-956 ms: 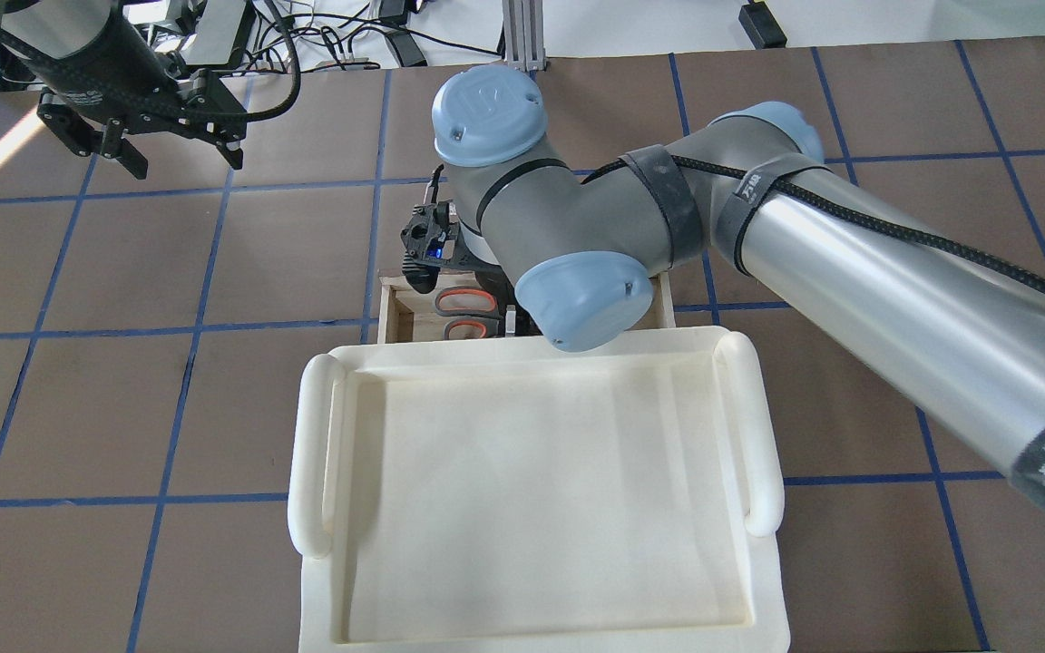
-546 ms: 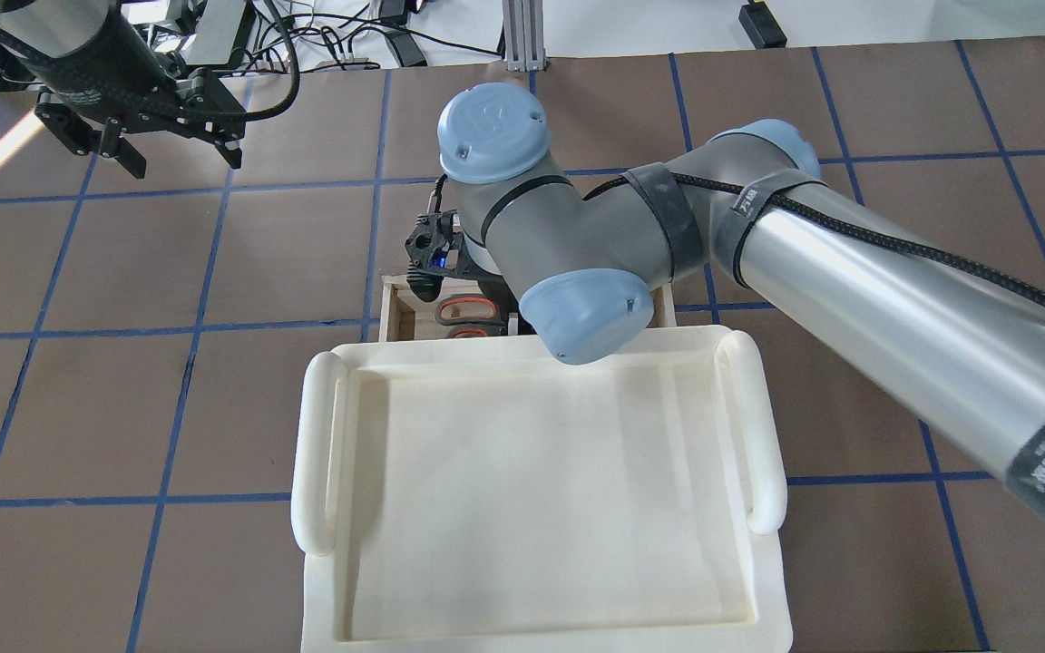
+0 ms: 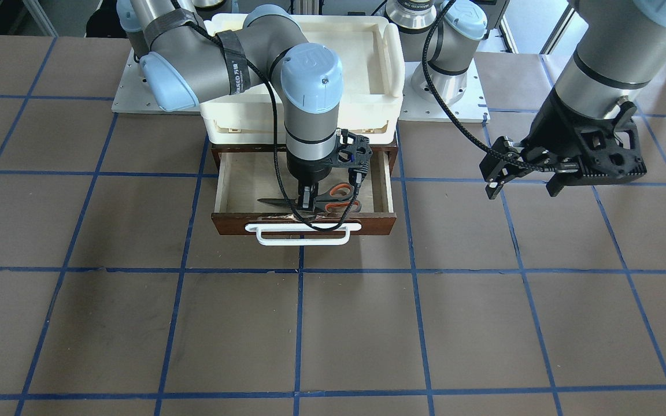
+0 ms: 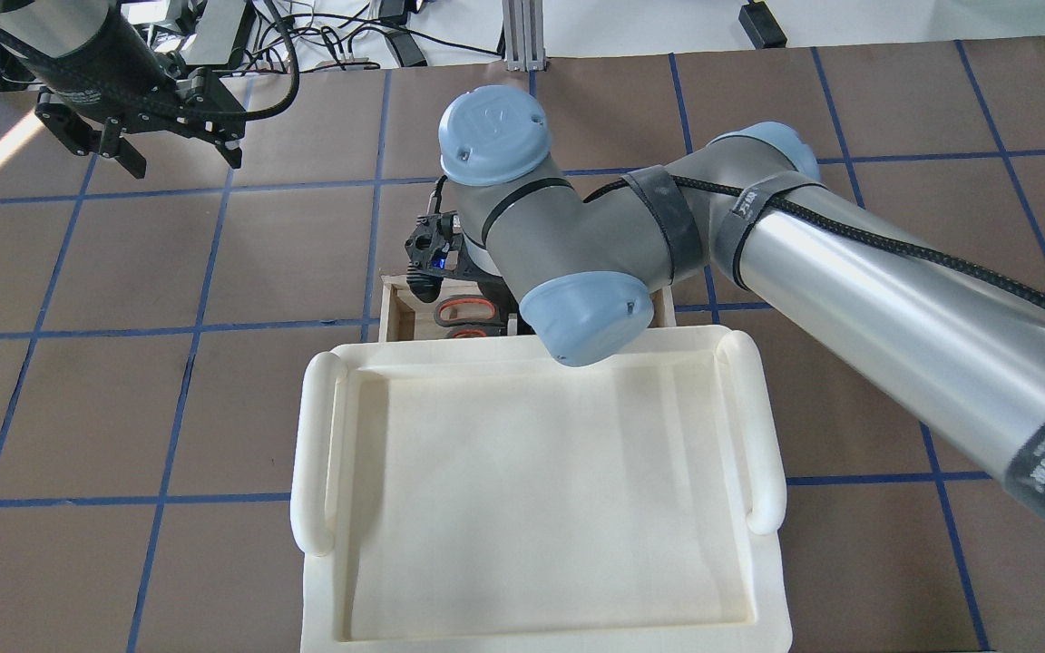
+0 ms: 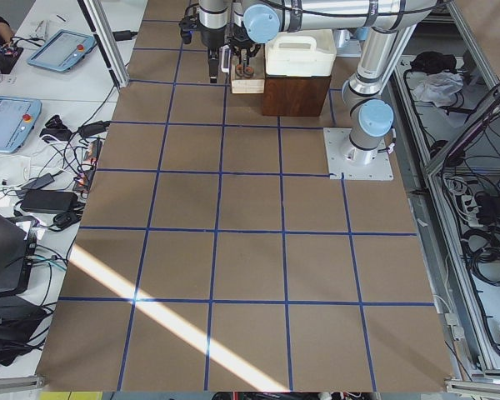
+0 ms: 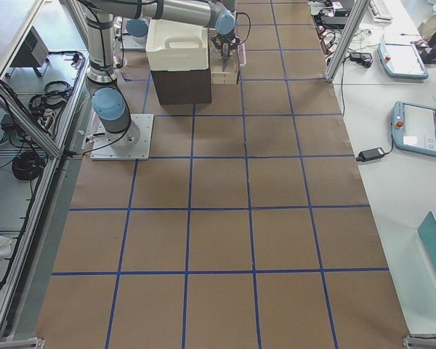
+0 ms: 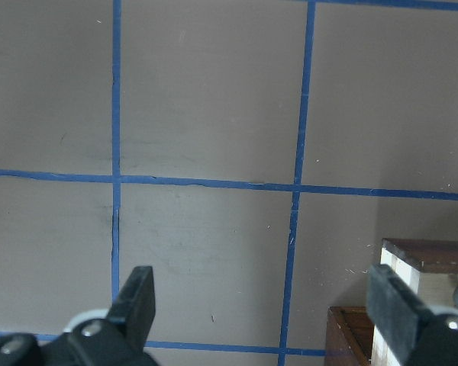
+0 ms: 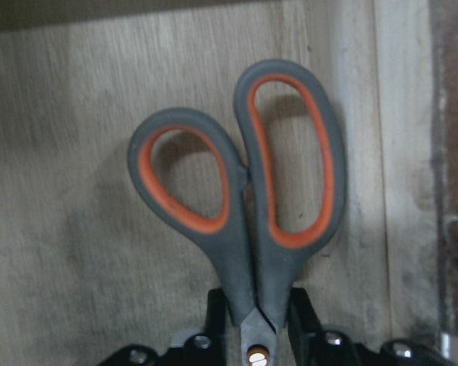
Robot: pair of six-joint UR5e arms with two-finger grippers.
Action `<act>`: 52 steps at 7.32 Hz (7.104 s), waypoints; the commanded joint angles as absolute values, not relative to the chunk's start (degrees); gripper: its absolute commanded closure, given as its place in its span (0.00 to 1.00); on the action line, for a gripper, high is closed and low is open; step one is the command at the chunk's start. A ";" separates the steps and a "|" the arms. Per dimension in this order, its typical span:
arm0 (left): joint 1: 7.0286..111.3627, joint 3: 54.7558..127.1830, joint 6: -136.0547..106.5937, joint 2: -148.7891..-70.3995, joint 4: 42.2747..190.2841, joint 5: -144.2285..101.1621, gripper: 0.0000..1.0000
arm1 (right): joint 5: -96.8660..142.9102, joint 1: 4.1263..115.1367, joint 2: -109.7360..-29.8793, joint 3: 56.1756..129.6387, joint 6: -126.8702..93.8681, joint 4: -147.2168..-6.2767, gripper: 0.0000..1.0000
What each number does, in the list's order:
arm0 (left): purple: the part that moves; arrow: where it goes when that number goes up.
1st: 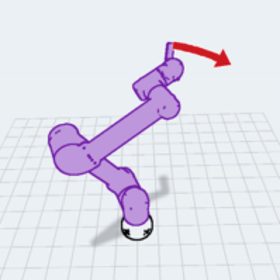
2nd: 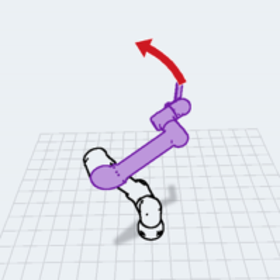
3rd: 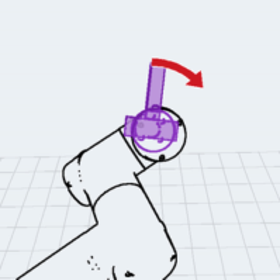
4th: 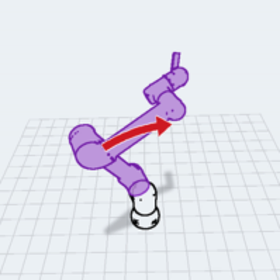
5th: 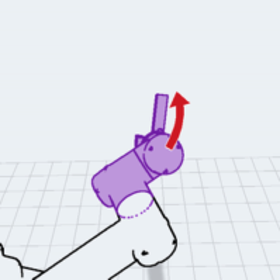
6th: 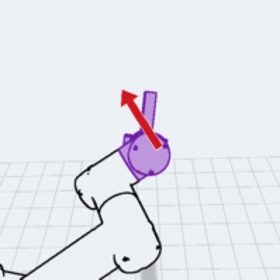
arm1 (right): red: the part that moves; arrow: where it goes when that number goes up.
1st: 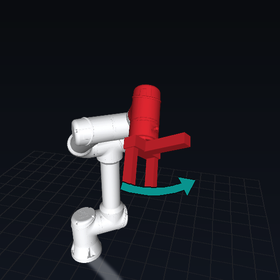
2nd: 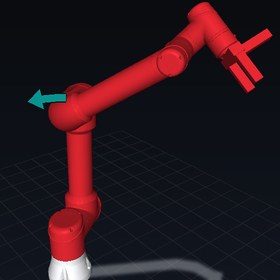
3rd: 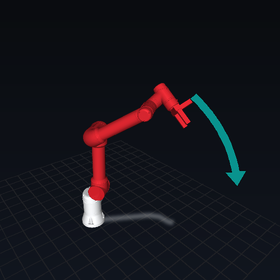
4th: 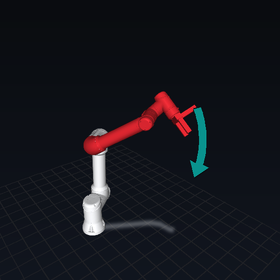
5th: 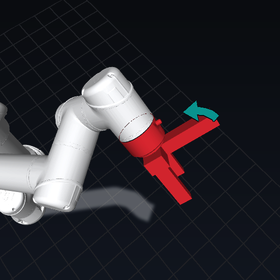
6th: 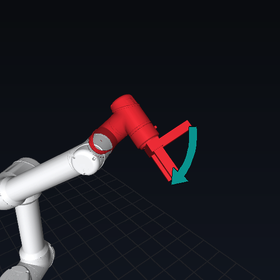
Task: Put scissors in drawer and close it
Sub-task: 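Lower the scissors into the drawer and open the right gripper, then raise the right gripper away while the left gripper moves toward the drawer handle, then lower the left gripper onto the white drawer handle, then push the drawer closed with the left gripper toward the tray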
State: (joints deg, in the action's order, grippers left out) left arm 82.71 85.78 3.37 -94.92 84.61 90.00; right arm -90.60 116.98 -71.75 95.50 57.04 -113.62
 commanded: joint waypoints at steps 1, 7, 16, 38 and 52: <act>82.71 85.78 3.43 -94.92 84.64 90.00 0.00 | -90.44 116.98 -71.10 95.54 56.43 -113.73 0.81; 82.71 85.78 3.78 -95.01 84.64 89.83 0.00 | -90.09 116.98 -72.07 95.01 55.37 -114.26 0.02; 83.05 85.69 3.17 -98.34 81.84 89.73 0.00 | -87.98 103.40 -79.44 81.91 59.24 -96.95 0.01; 106.88 84.81 -27.77 -117.86 72.68 92.02 0.00 | -90.09 86.22 -90.79 85.08 -1.67 -84.46 0.00; 107.49 85.69 -27.77 -114.96 93.85 90.09 0.00 | -90.35 86.22 -91.14 86.40 -1.49 -84.46 0.00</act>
State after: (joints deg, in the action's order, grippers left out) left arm 107.40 85.65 -27.76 -115.07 91.65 90.31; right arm -90.04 86.22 -91.13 86.38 -1.44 -84.46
